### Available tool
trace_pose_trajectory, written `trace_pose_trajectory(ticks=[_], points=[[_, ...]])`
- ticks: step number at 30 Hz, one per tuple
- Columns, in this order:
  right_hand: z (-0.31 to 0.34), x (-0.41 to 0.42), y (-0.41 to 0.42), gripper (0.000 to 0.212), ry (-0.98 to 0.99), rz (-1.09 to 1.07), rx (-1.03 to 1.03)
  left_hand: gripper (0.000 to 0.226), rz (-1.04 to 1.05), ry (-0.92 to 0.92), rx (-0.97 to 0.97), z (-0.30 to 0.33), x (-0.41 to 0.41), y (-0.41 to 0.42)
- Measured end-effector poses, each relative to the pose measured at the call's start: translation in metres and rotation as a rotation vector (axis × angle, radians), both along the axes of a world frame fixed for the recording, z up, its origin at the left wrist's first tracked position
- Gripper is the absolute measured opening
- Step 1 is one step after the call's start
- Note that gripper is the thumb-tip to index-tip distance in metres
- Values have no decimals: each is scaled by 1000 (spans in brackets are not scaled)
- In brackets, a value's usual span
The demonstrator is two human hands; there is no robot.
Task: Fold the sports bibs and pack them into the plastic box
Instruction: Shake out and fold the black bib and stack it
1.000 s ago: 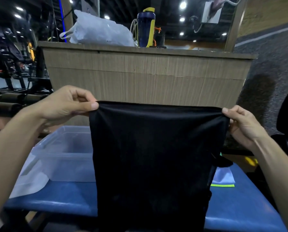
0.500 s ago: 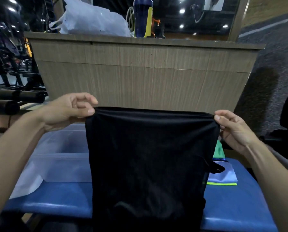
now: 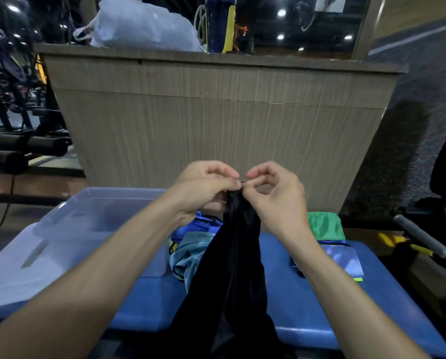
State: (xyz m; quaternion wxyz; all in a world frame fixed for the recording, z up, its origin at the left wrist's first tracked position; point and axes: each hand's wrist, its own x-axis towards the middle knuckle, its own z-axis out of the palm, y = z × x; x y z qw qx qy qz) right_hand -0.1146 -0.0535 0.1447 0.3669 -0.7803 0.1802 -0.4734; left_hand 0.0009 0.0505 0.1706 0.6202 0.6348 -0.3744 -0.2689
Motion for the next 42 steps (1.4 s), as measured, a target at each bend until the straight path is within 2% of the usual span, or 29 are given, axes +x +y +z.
trace_pose_trajectory(ticks=[3,6,11,20,23,26,29,36,42], points=[[1,-7,-2,15,-31,-40,8,17,64,-8,-22,1,0,1],[3,-10,3,12,-48,-70,-53,16,44,-25,-6,2,-8,0],[3,-17,13,11,-59,-18,-123,15,23,87,-43,9,-11,3],[13,-25,21,9,-150,-2,-142,13,-35,65,-61,26,-16,10],[16,-29,25,15,-173,59,-152,7,-64,84,-100,29,-17,13],[18,-32,26,22,-159,79,-182,13,-78,93,-123,30,-16,16],[22,-35,24,16,-159,155,-94,17,-83,94,-144,29,-20,19],[23,-39,20,12,-138,374,203,2,-50,90,-158,30,-21,18],[18,-40,17,15,-216,421,388,22,-178,-35,-93,32,-22,27]])
